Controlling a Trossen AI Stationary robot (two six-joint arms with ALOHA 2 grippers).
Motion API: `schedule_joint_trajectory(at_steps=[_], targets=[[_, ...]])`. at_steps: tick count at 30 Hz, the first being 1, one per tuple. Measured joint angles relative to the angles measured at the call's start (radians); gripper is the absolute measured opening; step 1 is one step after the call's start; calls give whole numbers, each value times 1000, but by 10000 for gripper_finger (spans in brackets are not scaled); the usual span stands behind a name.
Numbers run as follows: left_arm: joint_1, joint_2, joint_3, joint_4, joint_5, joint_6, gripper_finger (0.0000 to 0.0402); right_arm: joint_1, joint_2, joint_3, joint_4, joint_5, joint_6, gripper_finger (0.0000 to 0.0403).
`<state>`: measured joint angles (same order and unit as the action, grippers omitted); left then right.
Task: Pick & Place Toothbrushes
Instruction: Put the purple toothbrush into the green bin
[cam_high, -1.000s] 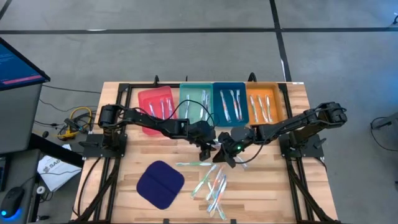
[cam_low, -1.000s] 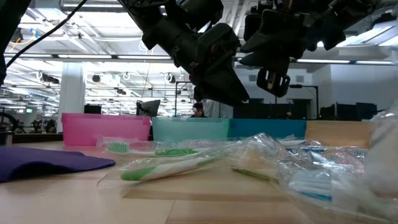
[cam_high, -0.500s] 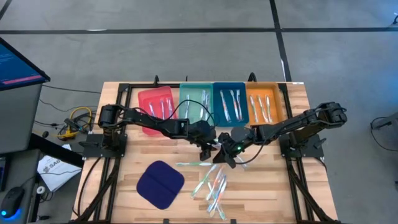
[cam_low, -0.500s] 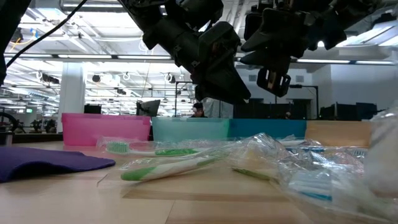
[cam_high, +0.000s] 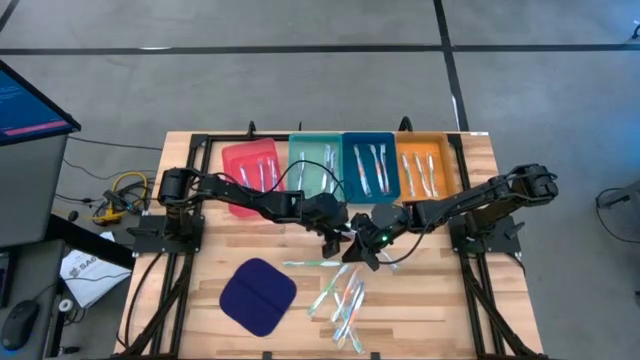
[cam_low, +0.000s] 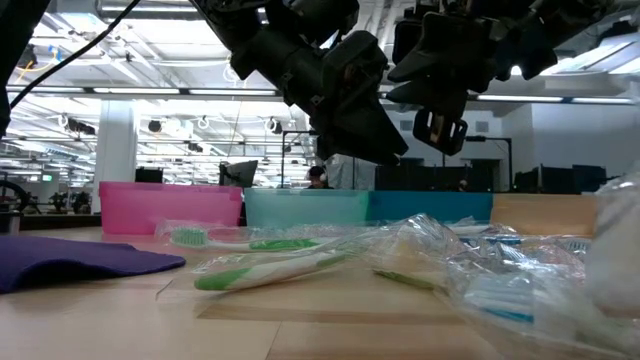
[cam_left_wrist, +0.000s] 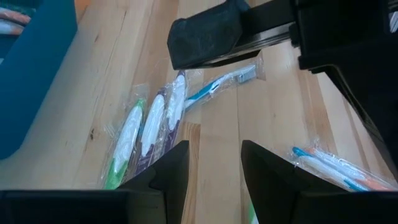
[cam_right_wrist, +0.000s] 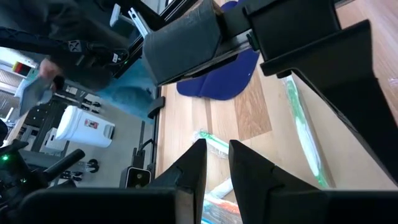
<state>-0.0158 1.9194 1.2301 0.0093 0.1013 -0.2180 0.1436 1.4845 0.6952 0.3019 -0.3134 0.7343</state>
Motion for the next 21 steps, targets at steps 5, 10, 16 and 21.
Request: schedule_joint_trajectory(at_steps=[5, 10, 16, 21], targets=[[0, 0, 0, 11, 0, 0, 140, -2, 0, 0, 16, 1, 0, 64], [0, 0, 0, 17, 0, 0, 140, -3, 0, 0, 41, 2, -11, 64], [0, 0, 0, 23, 0, 0, 140, -3, 0, 0, 48, 3, -11, 64], [0, 0, 0, 32, 0, 0, 140, -3, 0, 0, 48, 26, -11, 64]])
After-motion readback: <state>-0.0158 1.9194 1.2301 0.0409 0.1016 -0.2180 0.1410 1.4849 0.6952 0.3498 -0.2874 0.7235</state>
